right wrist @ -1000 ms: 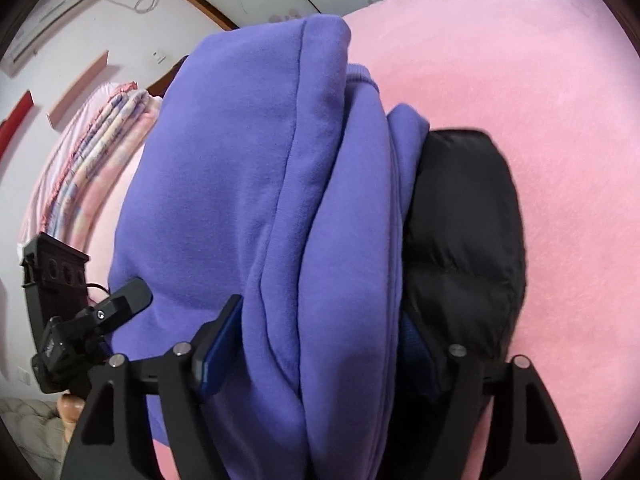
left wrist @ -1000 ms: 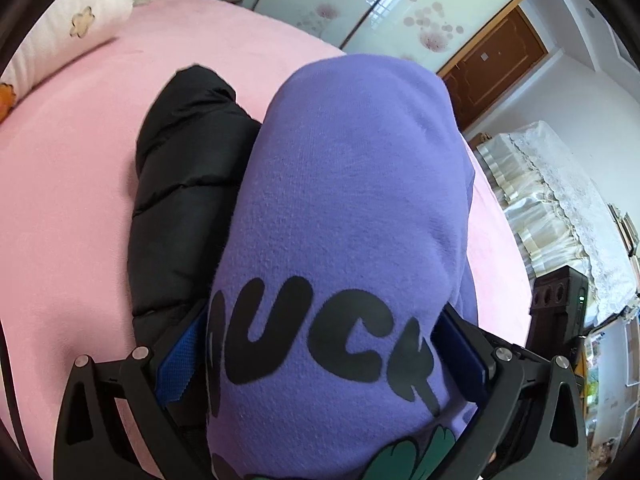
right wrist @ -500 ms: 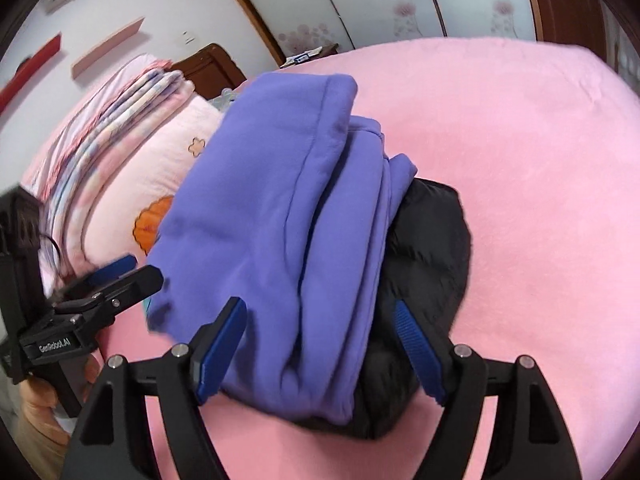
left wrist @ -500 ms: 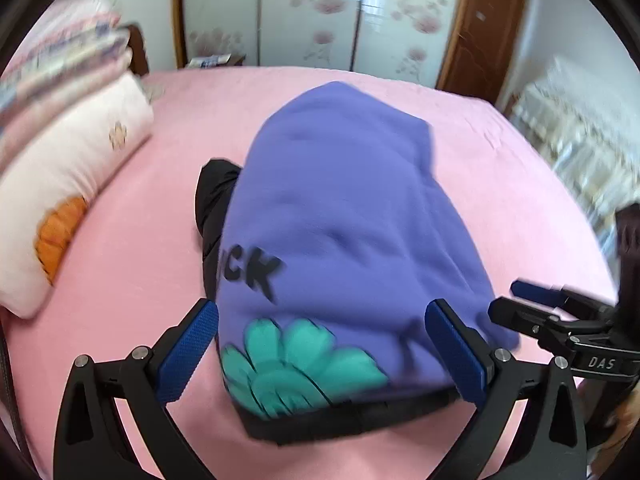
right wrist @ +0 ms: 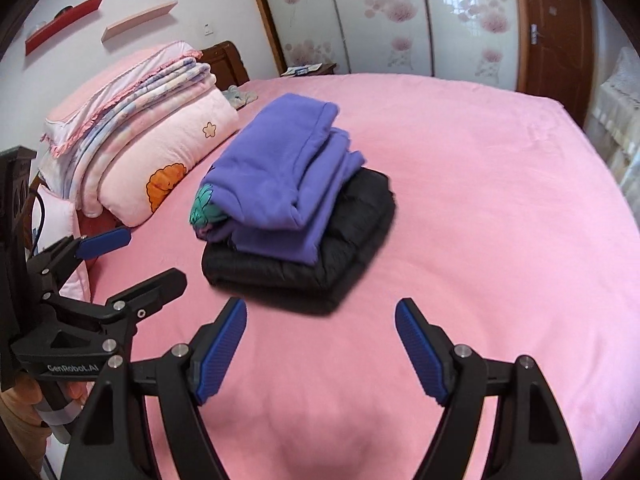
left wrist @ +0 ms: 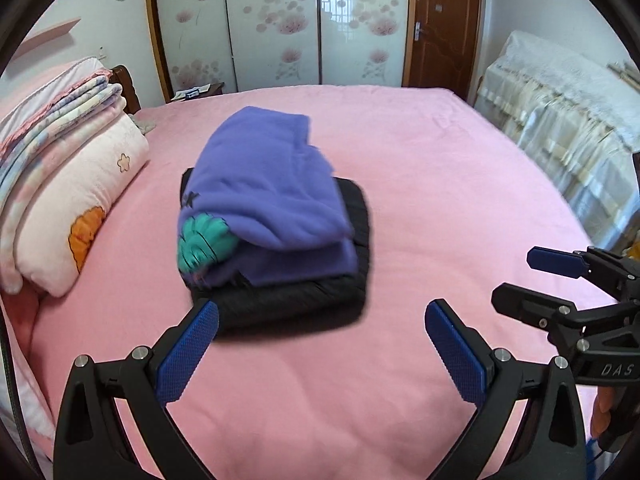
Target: Fold large clothes
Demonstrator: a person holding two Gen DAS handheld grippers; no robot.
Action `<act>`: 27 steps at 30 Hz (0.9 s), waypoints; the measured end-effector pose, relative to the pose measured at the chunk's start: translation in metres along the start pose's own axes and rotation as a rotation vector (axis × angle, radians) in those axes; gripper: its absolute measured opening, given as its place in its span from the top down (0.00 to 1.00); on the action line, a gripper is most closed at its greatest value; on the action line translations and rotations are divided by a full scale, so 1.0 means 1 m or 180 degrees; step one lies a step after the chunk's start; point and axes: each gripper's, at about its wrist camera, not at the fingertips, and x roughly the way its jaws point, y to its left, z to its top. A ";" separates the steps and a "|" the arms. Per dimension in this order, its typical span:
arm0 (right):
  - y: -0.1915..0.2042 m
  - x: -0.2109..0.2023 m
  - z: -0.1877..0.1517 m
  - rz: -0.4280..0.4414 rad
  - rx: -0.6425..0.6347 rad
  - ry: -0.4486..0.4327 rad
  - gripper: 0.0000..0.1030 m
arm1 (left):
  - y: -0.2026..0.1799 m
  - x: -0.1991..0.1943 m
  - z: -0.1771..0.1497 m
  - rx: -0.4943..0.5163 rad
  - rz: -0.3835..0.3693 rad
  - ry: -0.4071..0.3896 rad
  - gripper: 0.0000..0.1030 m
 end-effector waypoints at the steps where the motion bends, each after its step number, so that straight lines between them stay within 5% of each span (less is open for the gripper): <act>1: -0.005 -0.018 -0.009 -0.0026 0.0009 -0.0047 0.25 | -0.006 -0.011 -0.006 -0.0039 -0.0028 -0.0037 0.00; 17: -0.043 -0.189 -0.119 -0.0330 0.0126 -0.0524 0.25 | -0.107 -0.140 -0.097 -0.0258 -0.0241 -0.0327 0.00; 27: -0.055 -0.236 -0.185 -0.0270 0.0329 -0.0667 0.25 | -0.143 -0.190 -0.152 -0.0457 -0.0176 -0.0394 0.00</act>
